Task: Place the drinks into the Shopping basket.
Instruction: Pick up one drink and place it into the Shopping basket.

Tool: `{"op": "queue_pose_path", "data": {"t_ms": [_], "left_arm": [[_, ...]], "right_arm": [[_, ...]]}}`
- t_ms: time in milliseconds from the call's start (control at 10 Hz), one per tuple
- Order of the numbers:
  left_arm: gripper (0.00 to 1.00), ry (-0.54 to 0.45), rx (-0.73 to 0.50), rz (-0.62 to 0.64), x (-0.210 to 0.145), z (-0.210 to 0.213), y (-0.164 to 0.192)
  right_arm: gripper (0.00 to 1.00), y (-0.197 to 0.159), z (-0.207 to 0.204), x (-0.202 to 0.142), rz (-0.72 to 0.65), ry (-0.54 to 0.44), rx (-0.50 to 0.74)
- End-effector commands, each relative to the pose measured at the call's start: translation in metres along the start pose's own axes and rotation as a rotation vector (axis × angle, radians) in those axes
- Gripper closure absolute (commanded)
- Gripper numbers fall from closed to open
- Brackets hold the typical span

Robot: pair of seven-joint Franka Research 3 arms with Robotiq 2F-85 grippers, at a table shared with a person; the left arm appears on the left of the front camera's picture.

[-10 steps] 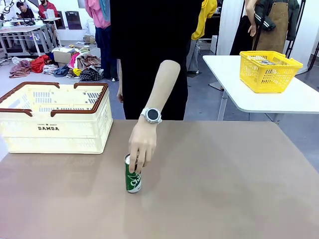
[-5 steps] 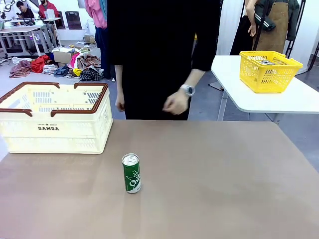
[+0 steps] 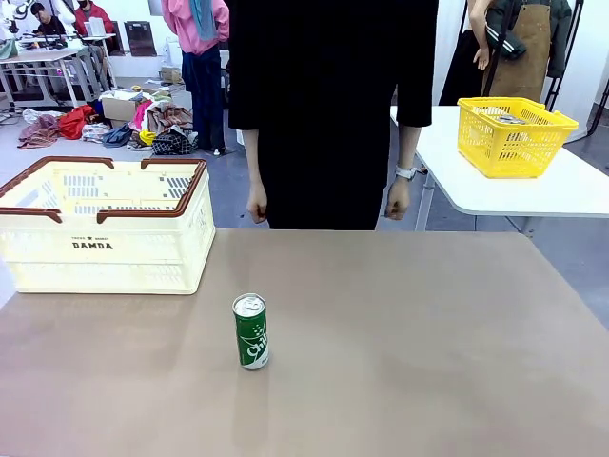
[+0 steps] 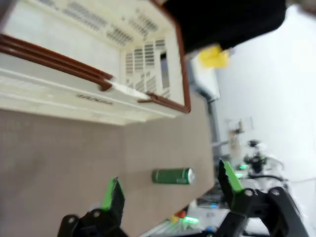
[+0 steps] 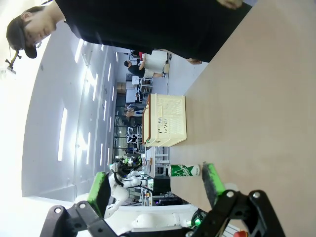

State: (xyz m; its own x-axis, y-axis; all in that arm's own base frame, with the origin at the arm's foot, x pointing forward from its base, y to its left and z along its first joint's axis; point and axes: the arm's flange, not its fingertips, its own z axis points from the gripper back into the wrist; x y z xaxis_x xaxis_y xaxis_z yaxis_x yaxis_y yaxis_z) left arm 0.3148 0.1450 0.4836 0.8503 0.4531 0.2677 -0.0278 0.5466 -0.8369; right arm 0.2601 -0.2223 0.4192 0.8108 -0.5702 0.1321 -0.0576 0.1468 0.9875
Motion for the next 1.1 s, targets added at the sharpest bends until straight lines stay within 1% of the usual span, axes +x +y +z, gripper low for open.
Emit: {"op": "queue_pose_path", "data": {"t_ms": [0, 100, 200, 300, 400, 600, 700, 800, 900, 1000], "left_arm": [[0.00, 0.246, 0.249, -0.201, -0.015, -0.046, -0.114], [0.00, 0.265, 0.390, -0.254, -0.023, -0.086, -0.155], [0.00, 0.323, 0.519, -0.341, -0.039, -0.133, -0.189], [0.00, 0.265, 0.670, -0.346, -0.057, -0.186, -0.223], [0.00, 0.246, 0.727, -0.385, -0.074, -0.219, -0.246], [0.00, 0.343, 0.759, -0.485, -0.112, -0.262, -0.269], [0.00, 0.420, 0.759, -0.518, -0.130, -0.277, -0.272], [0.00, 0.462, 0.742, -0.516, -0.139, -0.284, -0.268], [0.00, 0.357, 0.748, -0.515, -0.135, -0.280, -0.269], [0.00, 0.357, 0.748, -0.515, -0.135, -0.280, -0.269]], "right_arm": [[0.00, 0.002, 0.001, 0.000, -0.001, 0.004, 0.010], [0.00, 0.002, 0.001, 0.000, -0.001, 0.004, 0.010], [0.00, 0.002, 0.001, 0.000, -0.001, 0.004, 0.010], [0.00, 0.002, 0.001, 0.000, -0.001, 0.004, 0.010], [0.00, 0.002, 0.001, 0.000, -0.001, 0.004, 0.010], [0.00, 0.002, 0.001, 0.000, -0.001, 0.004, 0.010], [0.00, 0.002, 0.001, 0.000, -0.001, 0.004, 0.010], [0.00, 0.002, 0.001, 0.000, -0.001, 0.004, 0.010], [0.00, 0.002, 0.001, 0.000, -0.001, 0.004, 0.010], [0.00, 0.002, 0.001, 0.000, -0.001, 0.004, 0.010]]}}
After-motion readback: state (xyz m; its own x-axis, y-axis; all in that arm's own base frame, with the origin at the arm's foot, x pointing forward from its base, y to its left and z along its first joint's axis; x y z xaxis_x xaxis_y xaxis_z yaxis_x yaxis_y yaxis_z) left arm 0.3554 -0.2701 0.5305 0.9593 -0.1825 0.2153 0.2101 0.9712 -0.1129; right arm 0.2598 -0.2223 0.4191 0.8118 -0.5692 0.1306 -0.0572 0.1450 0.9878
